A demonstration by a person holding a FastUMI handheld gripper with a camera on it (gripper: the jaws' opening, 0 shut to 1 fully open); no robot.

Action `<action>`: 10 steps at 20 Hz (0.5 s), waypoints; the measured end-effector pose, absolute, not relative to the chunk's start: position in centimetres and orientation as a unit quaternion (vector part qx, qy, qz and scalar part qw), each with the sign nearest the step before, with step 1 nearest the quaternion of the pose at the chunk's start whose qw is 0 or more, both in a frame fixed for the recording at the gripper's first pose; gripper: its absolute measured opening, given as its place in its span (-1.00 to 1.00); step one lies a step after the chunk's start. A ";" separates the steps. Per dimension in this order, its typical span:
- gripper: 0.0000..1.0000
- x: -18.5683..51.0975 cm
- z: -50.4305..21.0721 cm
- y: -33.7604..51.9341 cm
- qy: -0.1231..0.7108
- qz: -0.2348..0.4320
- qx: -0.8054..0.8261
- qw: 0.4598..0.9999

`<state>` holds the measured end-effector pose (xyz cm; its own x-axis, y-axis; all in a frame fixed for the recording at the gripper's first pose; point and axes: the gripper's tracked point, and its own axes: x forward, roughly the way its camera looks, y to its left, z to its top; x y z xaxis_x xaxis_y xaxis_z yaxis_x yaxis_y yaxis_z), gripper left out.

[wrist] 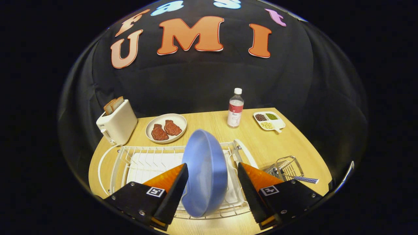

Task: Take the plate from the dish rack, then take the spoon from the basket and place it into the plate.

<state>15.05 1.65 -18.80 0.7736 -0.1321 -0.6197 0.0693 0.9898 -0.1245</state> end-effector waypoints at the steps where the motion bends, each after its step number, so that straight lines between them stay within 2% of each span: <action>1: 0.63 15.2 -19.2 1.3 0.337 -0.062 -0.052 0.938; 2: 0.52 15.3 -19.5 1.2 0.342 -0.067 -0.054 0.936; 4: 0.04 15.5 -20.2 1.0 0.353 -0.078 -0.053 0.931; 5: -0.33 15.4 -20.1 1.1 0.354 -0.085 -0.045 0.930; 7: -0.46 15.7 -20.0 1.1 0.355 -0.092 -0.036 0.930; 10: -0.49 15.8 -19.5 1.5 0.354 -0.101 -0.053 0.928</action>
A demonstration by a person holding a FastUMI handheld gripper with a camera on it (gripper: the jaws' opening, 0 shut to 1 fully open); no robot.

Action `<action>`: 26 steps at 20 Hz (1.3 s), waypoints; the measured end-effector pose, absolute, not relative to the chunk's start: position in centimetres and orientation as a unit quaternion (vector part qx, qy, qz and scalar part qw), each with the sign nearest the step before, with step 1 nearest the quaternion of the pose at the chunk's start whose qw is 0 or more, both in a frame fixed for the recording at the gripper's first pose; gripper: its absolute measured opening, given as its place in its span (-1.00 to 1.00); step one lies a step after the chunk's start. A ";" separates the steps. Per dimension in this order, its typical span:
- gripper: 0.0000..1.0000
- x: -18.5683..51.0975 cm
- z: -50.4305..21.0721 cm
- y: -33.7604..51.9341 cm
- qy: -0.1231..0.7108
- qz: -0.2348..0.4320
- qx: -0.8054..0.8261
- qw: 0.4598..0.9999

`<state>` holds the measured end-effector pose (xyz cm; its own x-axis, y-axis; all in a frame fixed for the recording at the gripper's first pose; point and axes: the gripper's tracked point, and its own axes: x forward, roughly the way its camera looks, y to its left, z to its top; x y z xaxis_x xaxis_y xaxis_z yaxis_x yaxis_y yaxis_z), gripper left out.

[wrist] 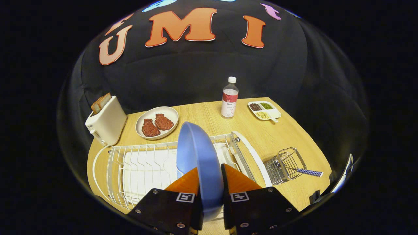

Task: Take the plate from the dish rack, then take the spoon from the basket and place it into the plate.

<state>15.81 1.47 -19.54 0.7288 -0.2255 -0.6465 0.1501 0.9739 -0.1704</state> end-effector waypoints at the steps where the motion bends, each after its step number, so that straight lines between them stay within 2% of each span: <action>1: -0.51 15.9 -19.3 1.6 0.350 -0.105 -0.063 0.929; 9: -0.52 16.5 -16.7 2.3 0.323 -0.116 -0.133 0.930; 15: -0.52 15.2 -14.7 1.5 0.311 -0.117 -0.108 0.937; 26: -0.52 5.4 -12.2 0.7 0.309 -0.061 -0.048 0.948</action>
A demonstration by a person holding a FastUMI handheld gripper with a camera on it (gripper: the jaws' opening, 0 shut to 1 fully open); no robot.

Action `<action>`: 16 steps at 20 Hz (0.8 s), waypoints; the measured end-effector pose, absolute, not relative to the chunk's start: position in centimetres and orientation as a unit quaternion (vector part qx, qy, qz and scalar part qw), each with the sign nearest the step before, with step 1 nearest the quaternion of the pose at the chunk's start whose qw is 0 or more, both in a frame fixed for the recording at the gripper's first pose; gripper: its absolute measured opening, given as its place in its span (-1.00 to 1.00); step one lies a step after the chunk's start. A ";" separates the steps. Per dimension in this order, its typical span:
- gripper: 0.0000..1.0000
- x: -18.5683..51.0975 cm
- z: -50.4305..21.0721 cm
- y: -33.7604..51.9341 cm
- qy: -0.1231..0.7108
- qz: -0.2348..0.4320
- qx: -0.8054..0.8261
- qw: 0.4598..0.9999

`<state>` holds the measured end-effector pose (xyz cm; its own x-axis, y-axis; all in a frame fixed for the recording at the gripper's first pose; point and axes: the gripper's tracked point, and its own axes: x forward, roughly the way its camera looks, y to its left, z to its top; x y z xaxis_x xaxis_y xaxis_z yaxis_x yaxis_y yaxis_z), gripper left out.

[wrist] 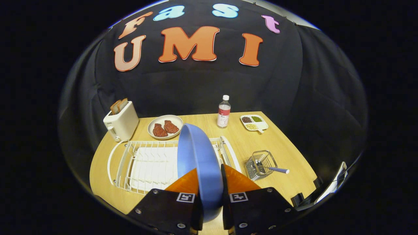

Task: Take the plate from the dish rack, then take the spoon from the basket and place it into the plate.

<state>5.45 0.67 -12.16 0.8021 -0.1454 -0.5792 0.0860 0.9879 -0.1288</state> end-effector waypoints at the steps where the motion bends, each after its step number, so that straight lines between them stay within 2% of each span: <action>1: -0.52 4.2 -12.6 0.6 0.314 -0.054 -0.039 0.947; 8: -0.52 -3.1 -16.4 -0.7 0.348 -0.039 0.019 0.937; 16: -0.52 -8.6 -23.3 -0.1 0.399 -0.024 0.166 0.901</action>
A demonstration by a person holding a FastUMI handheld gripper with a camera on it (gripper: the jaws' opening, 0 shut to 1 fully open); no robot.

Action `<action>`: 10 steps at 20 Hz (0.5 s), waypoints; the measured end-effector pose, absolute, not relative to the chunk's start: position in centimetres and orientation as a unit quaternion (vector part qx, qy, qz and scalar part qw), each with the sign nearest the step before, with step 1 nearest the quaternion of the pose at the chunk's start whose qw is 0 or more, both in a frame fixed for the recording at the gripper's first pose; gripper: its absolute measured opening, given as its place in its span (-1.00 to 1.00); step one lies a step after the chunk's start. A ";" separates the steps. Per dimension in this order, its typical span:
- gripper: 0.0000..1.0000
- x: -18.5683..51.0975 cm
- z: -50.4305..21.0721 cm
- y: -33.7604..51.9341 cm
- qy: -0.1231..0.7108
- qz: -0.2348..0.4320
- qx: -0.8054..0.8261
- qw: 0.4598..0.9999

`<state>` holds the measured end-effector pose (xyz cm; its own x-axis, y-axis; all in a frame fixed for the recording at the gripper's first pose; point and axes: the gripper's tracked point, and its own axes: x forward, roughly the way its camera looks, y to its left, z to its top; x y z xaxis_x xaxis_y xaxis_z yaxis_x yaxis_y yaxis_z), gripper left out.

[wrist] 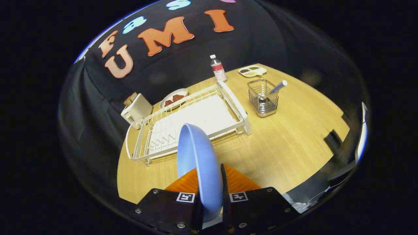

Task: Take the plate from the dish rack, then take the spoon from the basket and place it into the plate.

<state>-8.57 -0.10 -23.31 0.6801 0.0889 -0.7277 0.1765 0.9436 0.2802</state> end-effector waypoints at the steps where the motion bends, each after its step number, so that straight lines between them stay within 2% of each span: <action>1: -0.52 -8.9 -24.2 0.3 0.404 -0.020 0.184 0.896; 10: -0.52 -8.0 -29.6 2.0 0.423 -0.005 0.288 0.859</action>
<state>-8.00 2.01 -29.58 0.6417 0.2346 -0.7302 0.2530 0.8340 0.4903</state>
